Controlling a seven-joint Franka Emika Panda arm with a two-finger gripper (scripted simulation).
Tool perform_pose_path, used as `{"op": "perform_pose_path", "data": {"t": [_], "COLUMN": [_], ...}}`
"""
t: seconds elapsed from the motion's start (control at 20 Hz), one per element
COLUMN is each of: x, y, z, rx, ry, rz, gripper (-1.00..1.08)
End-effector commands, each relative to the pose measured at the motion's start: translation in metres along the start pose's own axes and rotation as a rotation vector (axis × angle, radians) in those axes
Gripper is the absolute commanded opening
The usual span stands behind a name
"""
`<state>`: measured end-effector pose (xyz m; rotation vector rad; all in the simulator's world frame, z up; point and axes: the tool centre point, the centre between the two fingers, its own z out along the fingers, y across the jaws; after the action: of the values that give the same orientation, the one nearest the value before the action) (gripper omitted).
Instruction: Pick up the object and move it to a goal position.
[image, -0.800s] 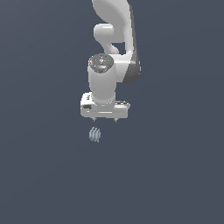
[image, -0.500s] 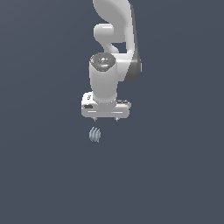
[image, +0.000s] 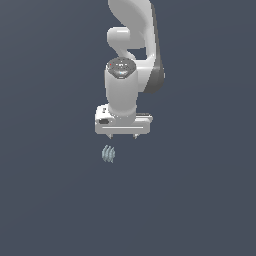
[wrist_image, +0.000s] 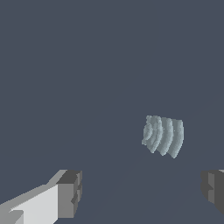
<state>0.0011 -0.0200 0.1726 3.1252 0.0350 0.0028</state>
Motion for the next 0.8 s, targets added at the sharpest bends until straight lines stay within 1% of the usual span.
{"op": "perform_pose_path", "data": {"t": [0.0, 0.2, 0.5, 0.75], "x": [0.001, 0.004, 0.006, 0.005], "y": [0.006, 0.022, 0.056, 0.072], "z": [0.007, 0.026, 0.064, 0.081], "rx": [0.002, 0.008, 0.015, 0.016], "ry": [-0.001, -0.002, -0.003, -0.003], "rz": [0.015, 0.06, 0.149, 0.189], "gripper": [1.0, 1.0, 1.0, 1.0]}}
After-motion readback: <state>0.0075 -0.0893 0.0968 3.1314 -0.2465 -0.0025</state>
